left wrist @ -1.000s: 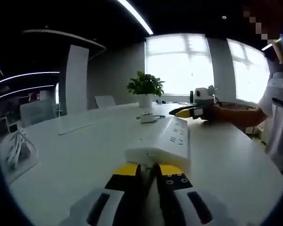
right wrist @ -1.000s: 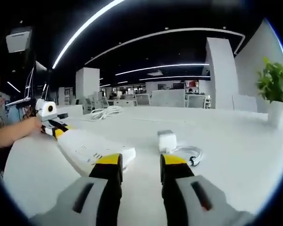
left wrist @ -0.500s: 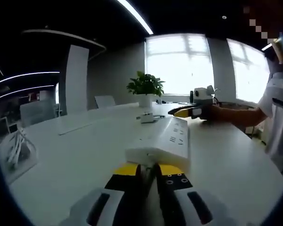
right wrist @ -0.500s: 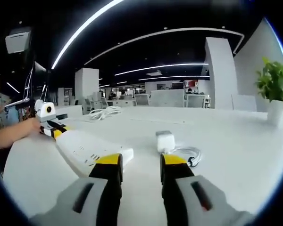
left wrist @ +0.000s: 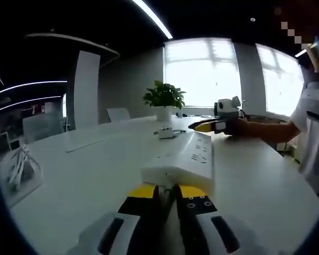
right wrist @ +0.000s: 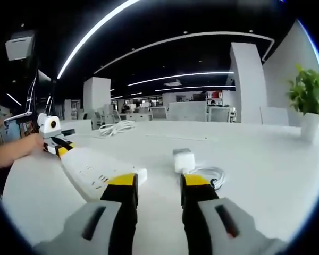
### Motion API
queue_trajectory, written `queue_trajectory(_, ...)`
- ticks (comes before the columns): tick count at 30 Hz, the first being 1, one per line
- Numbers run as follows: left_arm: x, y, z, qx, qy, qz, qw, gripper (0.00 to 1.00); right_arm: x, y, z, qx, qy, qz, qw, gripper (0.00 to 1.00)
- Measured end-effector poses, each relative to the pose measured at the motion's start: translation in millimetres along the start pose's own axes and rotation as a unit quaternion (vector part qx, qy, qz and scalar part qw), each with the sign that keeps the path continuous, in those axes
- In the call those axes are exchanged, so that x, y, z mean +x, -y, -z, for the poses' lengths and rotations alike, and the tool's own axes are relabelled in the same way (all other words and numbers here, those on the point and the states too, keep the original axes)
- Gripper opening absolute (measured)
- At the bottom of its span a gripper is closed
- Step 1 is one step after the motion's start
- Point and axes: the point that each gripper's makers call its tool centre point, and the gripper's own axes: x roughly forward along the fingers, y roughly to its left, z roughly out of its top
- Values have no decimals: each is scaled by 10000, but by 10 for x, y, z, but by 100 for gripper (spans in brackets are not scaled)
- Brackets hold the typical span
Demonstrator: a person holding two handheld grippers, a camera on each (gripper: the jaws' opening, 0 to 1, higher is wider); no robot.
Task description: Straighten the power strip on the desk, plug the charger into it
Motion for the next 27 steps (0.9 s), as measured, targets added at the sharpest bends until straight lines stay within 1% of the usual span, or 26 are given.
queue_trajectory(9,-4,-6,2,-4,0,1,10000,17,0,-1,5,-3,-6,8,10000,31)
queue_trajectory(10,-4,-5,2,-4,0,1,10000,17,-1,-3,-1,33,11,-21,10000,30)
queue_trajectory(11,-4,-4,2,-5,0,1,10000,17,-3,-3,-16,159,54,-44,9999,30)
queue_trajectory(14,-4,-3,2,-4,0,0,10000,17,5,55,-34,274,105,-11,9996,30)
queue_trajectory(27,-2,-8,1,-5,0,0,10000,17,24,85,-37,253,100,41,9996,29)
